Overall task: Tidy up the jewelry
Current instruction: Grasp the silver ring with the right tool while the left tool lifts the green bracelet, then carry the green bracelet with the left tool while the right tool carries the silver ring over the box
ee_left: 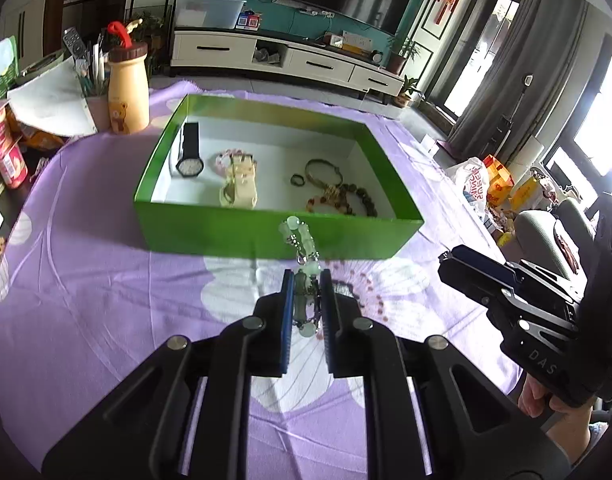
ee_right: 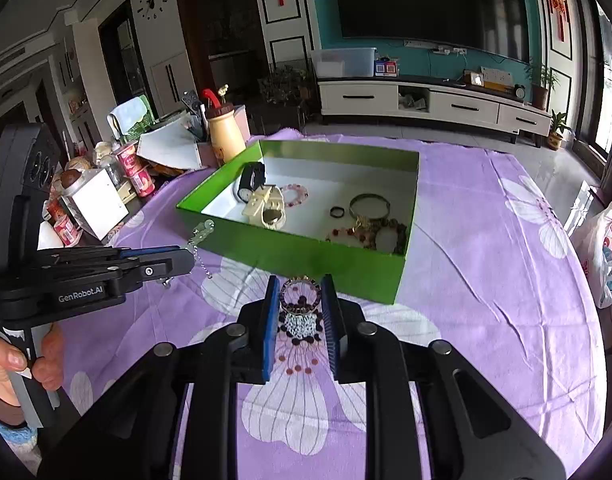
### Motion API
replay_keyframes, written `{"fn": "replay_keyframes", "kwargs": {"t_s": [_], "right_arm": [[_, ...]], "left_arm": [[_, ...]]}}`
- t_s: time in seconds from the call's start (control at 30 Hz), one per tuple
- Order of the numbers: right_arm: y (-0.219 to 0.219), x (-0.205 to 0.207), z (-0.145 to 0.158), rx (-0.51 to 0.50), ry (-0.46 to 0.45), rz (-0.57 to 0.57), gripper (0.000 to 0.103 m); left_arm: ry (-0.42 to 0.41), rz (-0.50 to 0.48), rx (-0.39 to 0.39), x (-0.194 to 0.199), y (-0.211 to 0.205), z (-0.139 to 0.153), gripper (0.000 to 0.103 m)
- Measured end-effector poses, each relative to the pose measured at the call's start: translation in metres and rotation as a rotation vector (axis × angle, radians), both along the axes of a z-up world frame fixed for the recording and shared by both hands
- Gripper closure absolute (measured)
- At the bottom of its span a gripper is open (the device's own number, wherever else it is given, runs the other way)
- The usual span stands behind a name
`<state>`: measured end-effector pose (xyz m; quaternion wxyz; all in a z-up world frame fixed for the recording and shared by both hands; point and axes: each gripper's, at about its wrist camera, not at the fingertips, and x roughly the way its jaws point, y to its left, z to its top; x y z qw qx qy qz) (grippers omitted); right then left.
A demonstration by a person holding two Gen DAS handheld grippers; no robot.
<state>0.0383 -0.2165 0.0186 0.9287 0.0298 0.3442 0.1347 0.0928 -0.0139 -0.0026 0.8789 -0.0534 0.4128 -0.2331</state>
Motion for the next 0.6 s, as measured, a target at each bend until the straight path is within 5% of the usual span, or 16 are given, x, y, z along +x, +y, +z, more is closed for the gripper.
{"fn": "replay_keyframes", "kwargs": {"t_s": [0.6], "right_arm": [[-0.009,0.035,0.022,0.056,-0.035,0.01,0.082]], "left_arm": [[-0.013,-0.006,-0.005,0.05,-0.013,0.028,0.091]]}}
